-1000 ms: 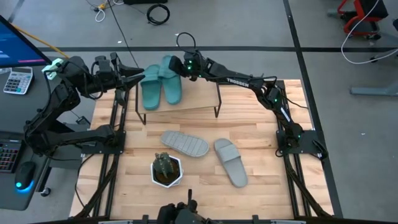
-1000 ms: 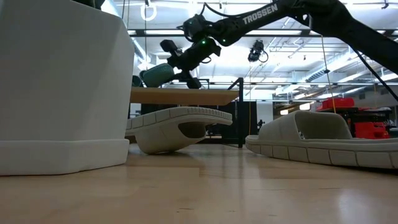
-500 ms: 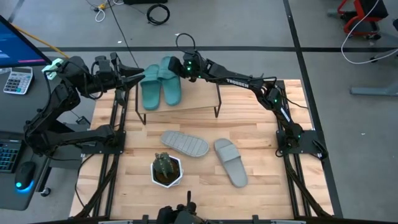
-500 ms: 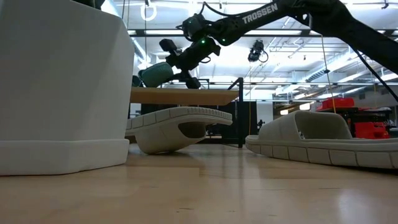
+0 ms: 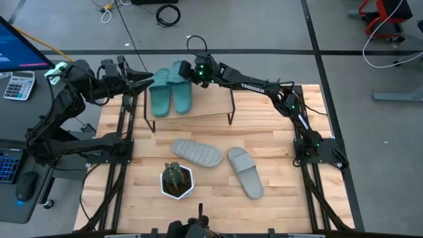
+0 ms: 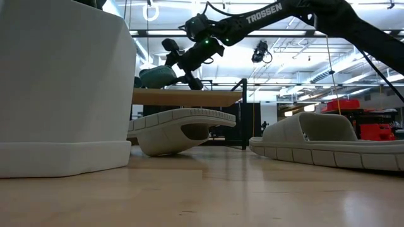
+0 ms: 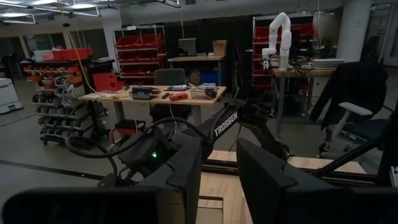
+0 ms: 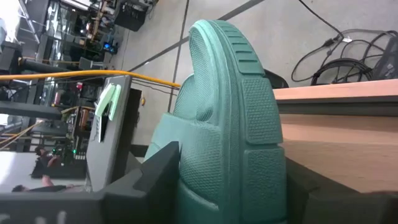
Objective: Pick and place slides into the shelf
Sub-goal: Put the green slipper on the shelf, then put the right gray slipper on the shelf
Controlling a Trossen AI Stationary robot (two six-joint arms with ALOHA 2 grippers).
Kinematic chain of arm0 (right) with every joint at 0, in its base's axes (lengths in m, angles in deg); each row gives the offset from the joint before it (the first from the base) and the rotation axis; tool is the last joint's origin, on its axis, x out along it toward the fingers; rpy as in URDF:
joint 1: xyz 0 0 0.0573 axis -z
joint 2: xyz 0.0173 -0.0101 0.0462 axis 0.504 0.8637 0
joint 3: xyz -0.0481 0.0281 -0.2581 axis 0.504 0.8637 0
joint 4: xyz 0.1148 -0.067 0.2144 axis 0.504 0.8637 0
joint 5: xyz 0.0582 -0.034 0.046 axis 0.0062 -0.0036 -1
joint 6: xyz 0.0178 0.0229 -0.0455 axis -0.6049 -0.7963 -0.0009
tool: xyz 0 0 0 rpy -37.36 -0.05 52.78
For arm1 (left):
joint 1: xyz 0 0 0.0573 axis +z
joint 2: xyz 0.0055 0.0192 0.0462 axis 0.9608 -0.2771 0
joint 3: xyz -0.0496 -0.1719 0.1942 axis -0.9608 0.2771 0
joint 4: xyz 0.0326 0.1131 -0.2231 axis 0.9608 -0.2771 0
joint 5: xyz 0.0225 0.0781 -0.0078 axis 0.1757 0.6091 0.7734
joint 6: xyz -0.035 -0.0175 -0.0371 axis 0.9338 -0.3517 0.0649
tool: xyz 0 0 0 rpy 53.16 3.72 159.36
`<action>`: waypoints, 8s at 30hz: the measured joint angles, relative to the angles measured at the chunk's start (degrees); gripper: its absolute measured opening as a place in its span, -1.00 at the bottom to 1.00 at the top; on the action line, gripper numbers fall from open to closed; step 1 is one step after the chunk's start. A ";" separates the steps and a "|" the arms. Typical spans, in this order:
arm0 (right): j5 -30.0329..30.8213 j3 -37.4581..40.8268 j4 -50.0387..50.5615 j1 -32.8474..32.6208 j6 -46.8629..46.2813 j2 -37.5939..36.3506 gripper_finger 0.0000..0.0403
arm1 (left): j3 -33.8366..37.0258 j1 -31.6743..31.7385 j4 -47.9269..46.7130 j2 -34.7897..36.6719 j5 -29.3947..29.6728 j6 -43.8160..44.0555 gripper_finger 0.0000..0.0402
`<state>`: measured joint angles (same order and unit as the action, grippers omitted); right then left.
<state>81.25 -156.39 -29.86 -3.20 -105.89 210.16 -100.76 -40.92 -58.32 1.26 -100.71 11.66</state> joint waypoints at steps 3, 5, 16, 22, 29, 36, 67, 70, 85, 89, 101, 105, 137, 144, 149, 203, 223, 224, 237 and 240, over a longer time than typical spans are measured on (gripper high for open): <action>-0.03 0.00 0.78 0.00 1.25 0.00 -0.02 | 0.00 -0.01 0.00 0.00 -0.01 0.01 -0.47; -0.03 -0.01 1.72 0.00 1.74 0.00 -0.02 | 0.00 -0.02 0.00 0.00 0.00 0.02 -0.47; -0.03 -0.02 3.22 -0.13 5.45 0.00 0.05 | 0.00 -0.02 0.00 0.00 -0.02 0.02 -0.47; 0.79 -0.02 3.70 -0.21 9.02 0.00 0.05 | 0.01 -0.01 0.00 -0.01 -0.01 0.02 -0.47; 2.60 -0.02 3.82 -0.81 15.17 0.00 0.11 | 0.01 -0.02 -0.01 0.00 0.00 0.02 -0.47; 3.95 -0.04 4.08 -1.16 19.95 -0.02 0.41 | 0.02 -0.02 -0.02 -0.01 -0.01 0.02 -0.47; 8.15 -0.04 4.41 -1.36 24.84 -0.02 0.82 | 0.02 -0.02 -0.89 -0.02 0.00 0.04 -0.47; 8.22 -0.04 4.41 -1.26 26.11 -0.02 0.79 | 0.02 -0.02 -0.92 -0.02 -0.02 0.04 -0.47; 4.76 0.02 5.35 1.92 29.13 -1.06 0.47 | 0.02 -0.02 -0.94 -0.02 -0.02 0.09 -0.47; 1.03 0.03 11.36 2.01 34.86 -5.43 0.37 | 0.02 -0.04 -2.34 -0.02 -0.02 0.09 -0.47; -3.63 -0.04 47.55 -4.11 61.00 -19.44 0.03 | 0.07 -0.69 -7.43 -4.29 -0.13 0.59 -0.47; -1.82 0.51 58.21 -8.31 66.05 -22.34 0.01 | 0.07 -2.36 -7.41 -5.31 -0.14 0.35 -0.47; 0.15 83.03 15.35 -26.51 40.77 -71.31 0.06 | 0.07 -3.72 -7.76 -5.29 -0.11 2.82 -0.47; 1.86 83.03 15.20 -27.45 37.72 -69.96 0.06 | 0.07 -3.74 -8.51 -5.29 -0.08 5.07 -0.47; 0.69 83.01 17.95 -26.70 27.50 -67.80 0.06 | 0.07 -3.74 -8.84 -5.29 -0.11 5.75 -0.47; 5.38 90.49 -8.57 -38.16 -18.37 -48.77 0.41 | 0.04 -3.72 -9.81 -5.29 -0.12 5.51 -0.47; 14.90 90.57 -9.04 -42.21 -20.17 -47.05 -0.59 | 0.04 -3.72 -9.78 -5.28 -0.12 4.69 -0.47; 14.94 90.58 -9.20 -42.21 -20.06 -47.26 -0.70 | 0.04 -3.71 -9.75 -5.28 -0.12 4.66 -0.47; 14.08 90.58 -6.50 -42.25 -17.61 -60.65 -0.75 | 0.02 -3.72 -9.57 -5.27 -0.11 4.57 -0.47; 16.33 90.48 -3.74 -42.25 -16.13 -67.16 -0.75 | 0.02 -3.72 -9.57 -5.27 -0.11 4.63 -0.47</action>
<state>97.58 -65.90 -33.60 -45.45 -122.02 143.00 -100.74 -44.63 -67.89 -4.01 -100.81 16.29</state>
